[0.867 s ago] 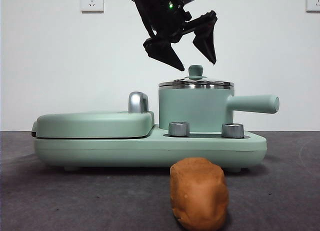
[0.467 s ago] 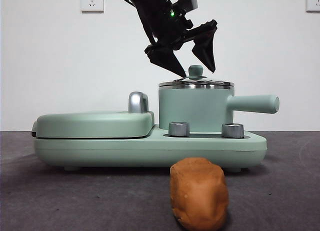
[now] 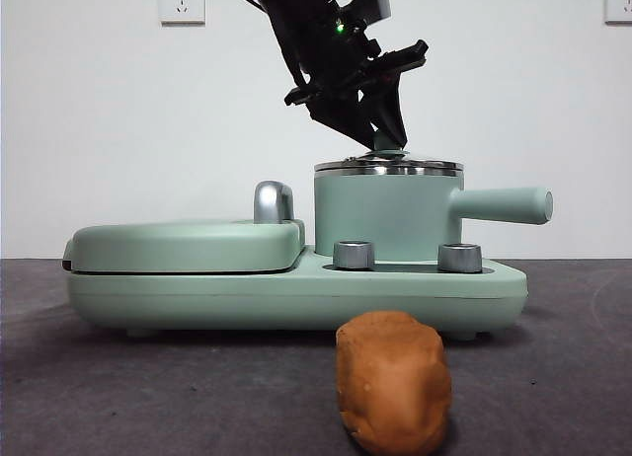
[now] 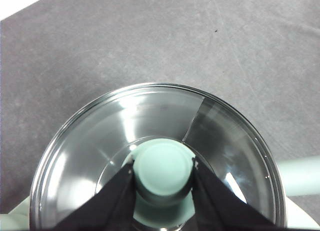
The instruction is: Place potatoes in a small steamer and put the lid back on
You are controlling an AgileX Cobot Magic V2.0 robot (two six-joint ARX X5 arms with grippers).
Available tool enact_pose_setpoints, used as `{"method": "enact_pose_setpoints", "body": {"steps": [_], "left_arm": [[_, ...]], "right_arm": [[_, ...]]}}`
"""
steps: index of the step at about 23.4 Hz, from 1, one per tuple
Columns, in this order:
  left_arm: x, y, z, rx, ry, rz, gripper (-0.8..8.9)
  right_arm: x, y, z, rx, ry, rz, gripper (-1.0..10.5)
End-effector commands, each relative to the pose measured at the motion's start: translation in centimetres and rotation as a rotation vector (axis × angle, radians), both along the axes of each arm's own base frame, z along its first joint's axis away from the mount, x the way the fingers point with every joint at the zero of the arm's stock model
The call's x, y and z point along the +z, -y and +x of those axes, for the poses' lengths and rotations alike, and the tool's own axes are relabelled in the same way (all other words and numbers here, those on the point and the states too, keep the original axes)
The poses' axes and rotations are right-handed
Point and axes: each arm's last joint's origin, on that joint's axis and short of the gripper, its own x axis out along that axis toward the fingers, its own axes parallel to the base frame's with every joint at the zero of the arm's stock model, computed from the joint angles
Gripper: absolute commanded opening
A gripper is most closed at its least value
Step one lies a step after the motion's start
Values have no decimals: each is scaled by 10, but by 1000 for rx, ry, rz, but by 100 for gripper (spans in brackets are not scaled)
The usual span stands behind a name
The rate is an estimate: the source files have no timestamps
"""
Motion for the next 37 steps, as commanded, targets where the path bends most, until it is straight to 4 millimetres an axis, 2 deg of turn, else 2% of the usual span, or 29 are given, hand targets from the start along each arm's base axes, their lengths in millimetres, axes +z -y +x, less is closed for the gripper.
{"method": "enact_pose_setpoints", "body": {"steps": [1, 6, 10, 14, 17, 21, 26, 37], "left_arm": [[4, 9, -1, -13, 5, -19, 16], [37, -1, -13, -5, 49, -71, 16], [63, -16, -30, -24, 76, -53, 16], [89, -32, -49, -52, 108, -25, 16], [107, -48, -59, -37, 131, -37, 16], [125, -71, -67, -10, 154, -38, 16], [138, -100, -70, 49, 154, -31, 16], [137, -151, -55, 192, 99, 18, 15]], "right_arm": [[5, 0, -1, 4, 26, -6, 521], [7, 0, 2, -9, 7, 4, 521], [22, -1, 7, -1, -18, 13, 520], [32, -4, 18, 3, -114, -10, 519], [29, -13, 30, 42, -221, 5, 509], [22, -32, 46, 114, -339, 14, 471], [10, -61, 61, 153, -415, -102, 471], [-32, -153, 87, 234, -490, -330, 471]]}}
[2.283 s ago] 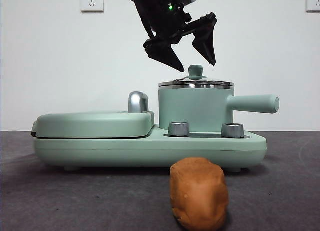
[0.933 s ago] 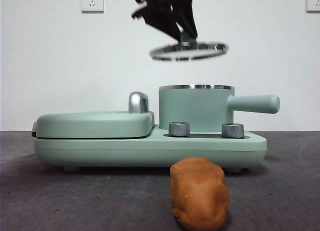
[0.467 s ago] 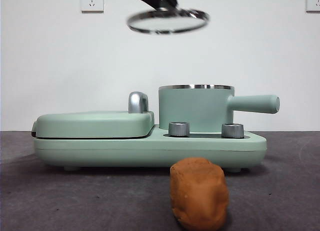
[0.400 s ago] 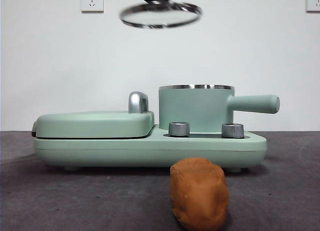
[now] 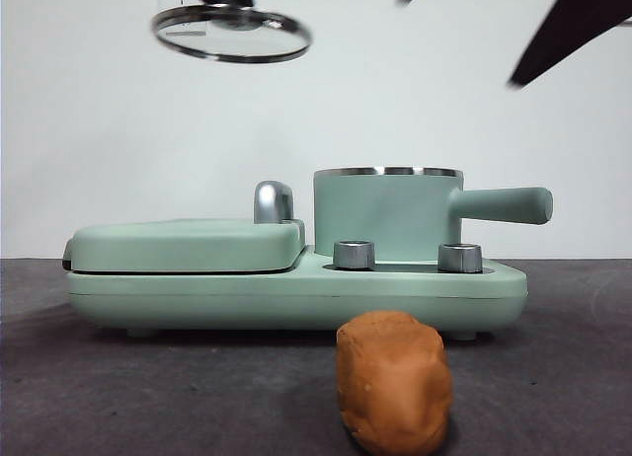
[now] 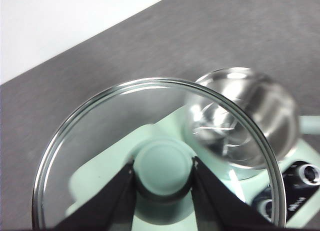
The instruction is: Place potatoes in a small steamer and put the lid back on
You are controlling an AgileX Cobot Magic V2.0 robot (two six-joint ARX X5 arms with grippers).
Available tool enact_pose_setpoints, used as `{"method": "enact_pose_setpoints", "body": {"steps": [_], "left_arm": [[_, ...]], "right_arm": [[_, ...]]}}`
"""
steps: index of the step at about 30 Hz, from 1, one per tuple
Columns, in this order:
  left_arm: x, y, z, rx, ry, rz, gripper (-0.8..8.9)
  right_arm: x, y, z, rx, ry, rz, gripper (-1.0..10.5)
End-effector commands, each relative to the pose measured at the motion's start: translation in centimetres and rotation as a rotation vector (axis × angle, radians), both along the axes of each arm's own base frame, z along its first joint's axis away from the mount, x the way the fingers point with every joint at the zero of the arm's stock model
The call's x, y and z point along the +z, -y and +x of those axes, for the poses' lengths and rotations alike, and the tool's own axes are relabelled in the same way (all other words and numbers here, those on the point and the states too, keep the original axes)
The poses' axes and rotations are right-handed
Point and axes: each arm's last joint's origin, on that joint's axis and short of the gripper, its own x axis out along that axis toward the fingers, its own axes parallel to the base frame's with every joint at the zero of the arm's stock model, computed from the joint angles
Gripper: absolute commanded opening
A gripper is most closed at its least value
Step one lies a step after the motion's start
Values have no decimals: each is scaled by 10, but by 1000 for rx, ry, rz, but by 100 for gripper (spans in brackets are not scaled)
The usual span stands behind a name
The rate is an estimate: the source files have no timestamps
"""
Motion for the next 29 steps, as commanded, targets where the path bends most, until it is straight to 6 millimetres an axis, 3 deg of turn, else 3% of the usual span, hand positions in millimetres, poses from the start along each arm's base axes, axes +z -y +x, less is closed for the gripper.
{"method": "enact_pose_setpoints", "body": {"steps": [1, 11, 19, 29], "left_arm": [[12, -8, 2, 14, 59, -18, 15], [12, -32, 12, 83, 57, -23, 15], [12, -43, 16, 112, 53, -31, 15], [12, -44, 16, 113, 50, -30, 15]], "right_arm": [[-9, -24, 4, 4, -7, -46, 471], [-66, -76, 15, 71, -99, -238, 471], [-104, -92, 25, 80, -184, -342, 471], [-137, -105, 34, 94, -255, -382, 469]]}}
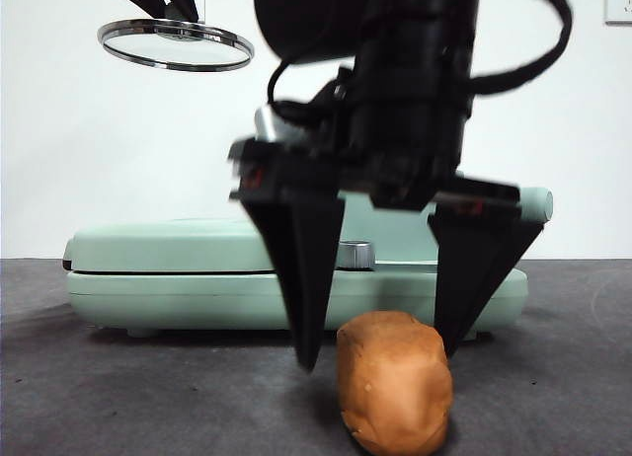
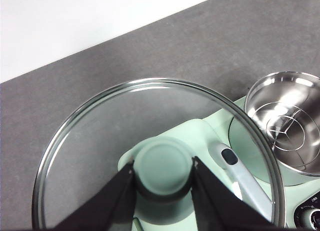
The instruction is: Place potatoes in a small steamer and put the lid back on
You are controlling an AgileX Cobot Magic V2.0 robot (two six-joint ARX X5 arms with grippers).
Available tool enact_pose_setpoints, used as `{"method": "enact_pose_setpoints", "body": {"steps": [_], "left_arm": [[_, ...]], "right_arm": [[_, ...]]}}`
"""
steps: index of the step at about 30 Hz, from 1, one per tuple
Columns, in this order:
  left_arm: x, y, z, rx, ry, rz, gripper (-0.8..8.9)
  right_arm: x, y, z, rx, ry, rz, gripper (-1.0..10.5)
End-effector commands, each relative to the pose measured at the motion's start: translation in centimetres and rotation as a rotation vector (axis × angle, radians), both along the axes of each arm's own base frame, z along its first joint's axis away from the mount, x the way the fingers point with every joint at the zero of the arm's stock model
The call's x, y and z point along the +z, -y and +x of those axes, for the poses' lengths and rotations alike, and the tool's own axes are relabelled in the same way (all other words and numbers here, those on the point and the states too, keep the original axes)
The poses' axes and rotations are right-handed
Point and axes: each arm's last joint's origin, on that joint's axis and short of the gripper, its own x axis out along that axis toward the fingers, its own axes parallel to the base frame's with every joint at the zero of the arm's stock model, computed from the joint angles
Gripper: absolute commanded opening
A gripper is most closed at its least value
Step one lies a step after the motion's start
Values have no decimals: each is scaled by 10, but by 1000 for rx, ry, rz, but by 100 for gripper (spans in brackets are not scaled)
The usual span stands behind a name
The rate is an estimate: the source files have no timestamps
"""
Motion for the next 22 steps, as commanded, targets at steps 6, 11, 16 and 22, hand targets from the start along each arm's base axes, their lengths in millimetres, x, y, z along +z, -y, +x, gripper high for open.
{"method": "enact_pose_setpoints", "body": {"steps": [6, 11, 16, 22], "left_arm": [[12, 1, -2, -12, 51, -15, 15], [12, 1, -2, -10, 49, -17, 15], [12, 1, -2, -11, 50, -17, 15], [11, 1, -1, -11, 50, -17, 15]], "right_arm": [[-16, -15, 5, 10, -42, 32, 327], [-16, -14, 6, 25, -38, 33, 182], [-11, -10, 10, 15, -87, 34, 173], [31, -9, 27, 52, -82, 39, 173]]}}
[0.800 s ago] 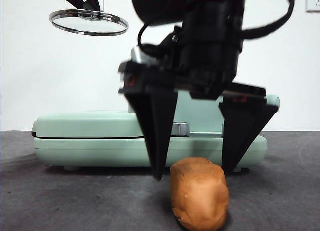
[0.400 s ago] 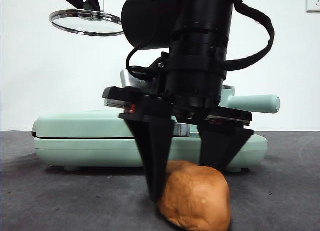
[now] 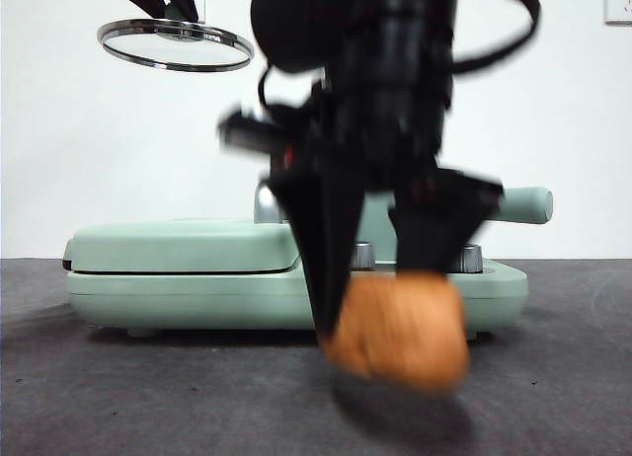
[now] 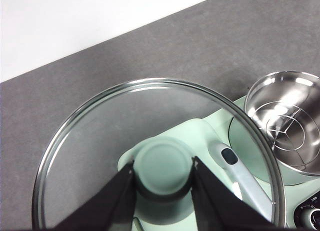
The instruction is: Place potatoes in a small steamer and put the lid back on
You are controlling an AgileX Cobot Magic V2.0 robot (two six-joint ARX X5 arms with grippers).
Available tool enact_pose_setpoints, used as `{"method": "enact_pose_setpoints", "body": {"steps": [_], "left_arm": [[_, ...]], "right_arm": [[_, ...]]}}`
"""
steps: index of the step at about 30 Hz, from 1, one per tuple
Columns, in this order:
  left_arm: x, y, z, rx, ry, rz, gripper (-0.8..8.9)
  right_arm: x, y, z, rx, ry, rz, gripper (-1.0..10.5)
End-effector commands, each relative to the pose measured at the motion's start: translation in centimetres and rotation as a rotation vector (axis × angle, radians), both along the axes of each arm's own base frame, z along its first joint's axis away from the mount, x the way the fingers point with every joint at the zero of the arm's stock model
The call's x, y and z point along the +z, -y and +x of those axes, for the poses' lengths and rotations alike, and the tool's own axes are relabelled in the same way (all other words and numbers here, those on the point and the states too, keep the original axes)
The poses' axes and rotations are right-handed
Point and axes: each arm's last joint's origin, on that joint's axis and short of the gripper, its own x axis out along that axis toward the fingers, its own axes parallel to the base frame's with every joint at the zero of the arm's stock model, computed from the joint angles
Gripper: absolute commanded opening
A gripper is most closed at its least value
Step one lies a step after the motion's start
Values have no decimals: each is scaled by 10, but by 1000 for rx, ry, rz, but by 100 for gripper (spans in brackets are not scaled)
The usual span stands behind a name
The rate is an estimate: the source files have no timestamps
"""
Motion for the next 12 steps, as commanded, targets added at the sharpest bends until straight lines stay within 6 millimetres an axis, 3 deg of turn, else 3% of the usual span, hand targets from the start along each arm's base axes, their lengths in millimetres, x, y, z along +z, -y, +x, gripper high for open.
{"method": "enact_pose_setpoints", "body": {"steps": [1, 7, 12], "left_arm": [[12, 1, -1, -10, 52, -17, 15], [12, 1, -1, -10, 52, -18, 15], [11, 1, -1, -11, 51, -18, 15]], "right_arm": [[23, -6, 11, 55, 32, 28, 173], [93, 9, 49, 8, 164, 138, 173], [144, 41, 82, -109, 286, 276, 173]]}}
